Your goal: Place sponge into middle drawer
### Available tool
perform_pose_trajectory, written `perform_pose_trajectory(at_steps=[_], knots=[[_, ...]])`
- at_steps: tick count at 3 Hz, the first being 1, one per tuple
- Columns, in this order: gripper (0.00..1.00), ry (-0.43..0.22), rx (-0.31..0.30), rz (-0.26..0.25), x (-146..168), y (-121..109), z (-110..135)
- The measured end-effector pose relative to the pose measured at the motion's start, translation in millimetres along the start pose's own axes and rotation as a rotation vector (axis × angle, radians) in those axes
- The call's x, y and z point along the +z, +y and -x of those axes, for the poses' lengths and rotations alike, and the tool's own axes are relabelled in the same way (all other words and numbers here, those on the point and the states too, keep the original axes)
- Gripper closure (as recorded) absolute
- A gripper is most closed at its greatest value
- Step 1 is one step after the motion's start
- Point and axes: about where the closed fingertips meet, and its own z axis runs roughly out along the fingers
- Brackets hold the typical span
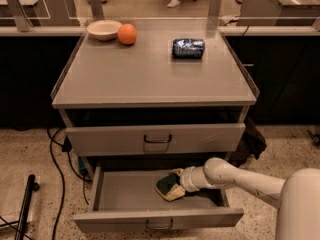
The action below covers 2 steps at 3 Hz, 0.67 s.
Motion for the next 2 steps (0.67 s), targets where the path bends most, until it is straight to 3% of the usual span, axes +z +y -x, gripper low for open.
perform_pose_trajectory(at_steps=[2], knots=[[0.58, 0.0, 0.0, 0.0, 0.0, 0.0, 0.0]])
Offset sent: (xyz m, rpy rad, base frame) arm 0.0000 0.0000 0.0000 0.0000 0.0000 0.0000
